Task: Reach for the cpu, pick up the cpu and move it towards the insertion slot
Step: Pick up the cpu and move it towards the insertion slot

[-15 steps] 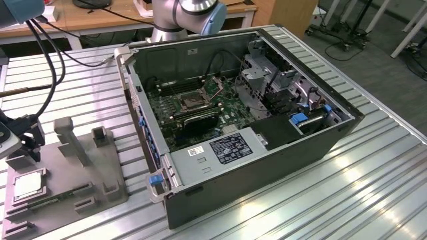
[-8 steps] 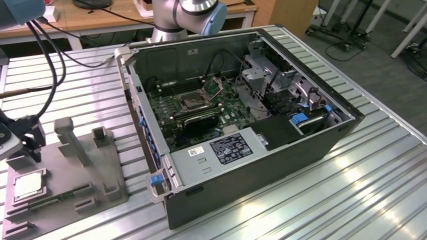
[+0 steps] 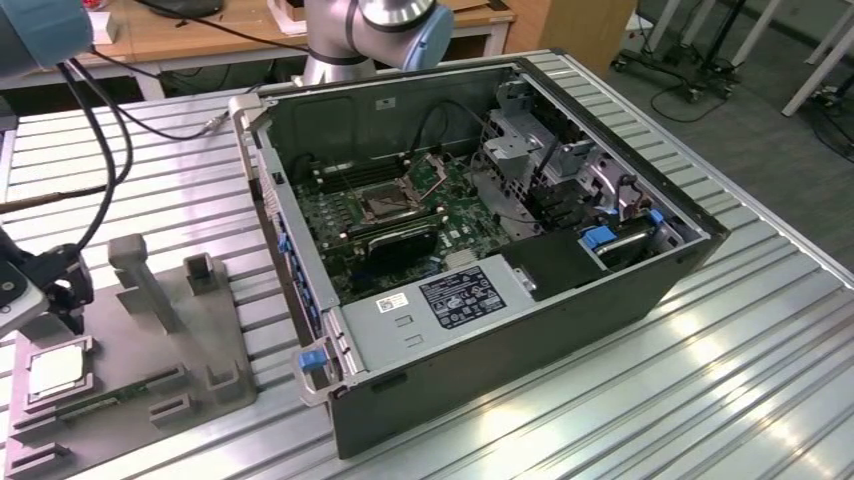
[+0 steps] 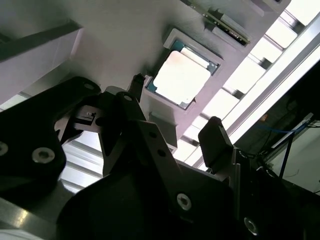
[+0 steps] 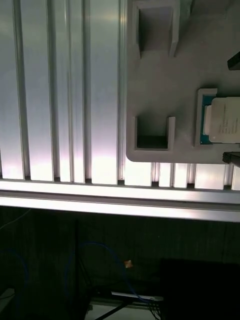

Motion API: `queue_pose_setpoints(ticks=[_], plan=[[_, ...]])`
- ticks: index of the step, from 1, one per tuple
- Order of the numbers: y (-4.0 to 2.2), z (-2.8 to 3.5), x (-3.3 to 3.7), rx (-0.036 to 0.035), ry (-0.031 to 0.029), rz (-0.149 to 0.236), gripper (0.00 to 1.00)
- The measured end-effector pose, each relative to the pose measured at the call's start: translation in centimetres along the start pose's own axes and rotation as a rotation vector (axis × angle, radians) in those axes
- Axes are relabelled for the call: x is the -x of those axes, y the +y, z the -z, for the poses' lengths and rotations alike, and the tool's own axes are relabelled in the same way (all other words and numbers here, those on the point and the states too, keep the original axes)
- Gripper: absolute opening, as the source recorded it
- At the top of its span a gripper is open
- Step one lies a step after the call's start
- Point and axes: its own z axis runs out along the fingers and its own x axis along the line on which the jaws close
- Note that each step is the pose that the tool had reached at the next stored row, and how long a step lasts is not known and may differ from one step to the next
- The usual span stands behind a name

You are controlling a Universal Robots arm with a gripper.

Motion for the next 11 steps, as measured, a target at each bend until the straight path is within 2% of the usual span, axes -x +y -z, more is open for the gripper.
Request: queue_pose_setpoints(ticks=[4, 8, 11], plan=[[-0.34, -0.65, -0.37, -0.0001, -0.0006, 0.0, 0.71], [-0.58, -1.06, -0.4, -0.0009, -0.0014, 0.0, 0.71], [-0.65, -1.59, -0.4, -0.0005, -0.0018, 0.001, 0.71]])
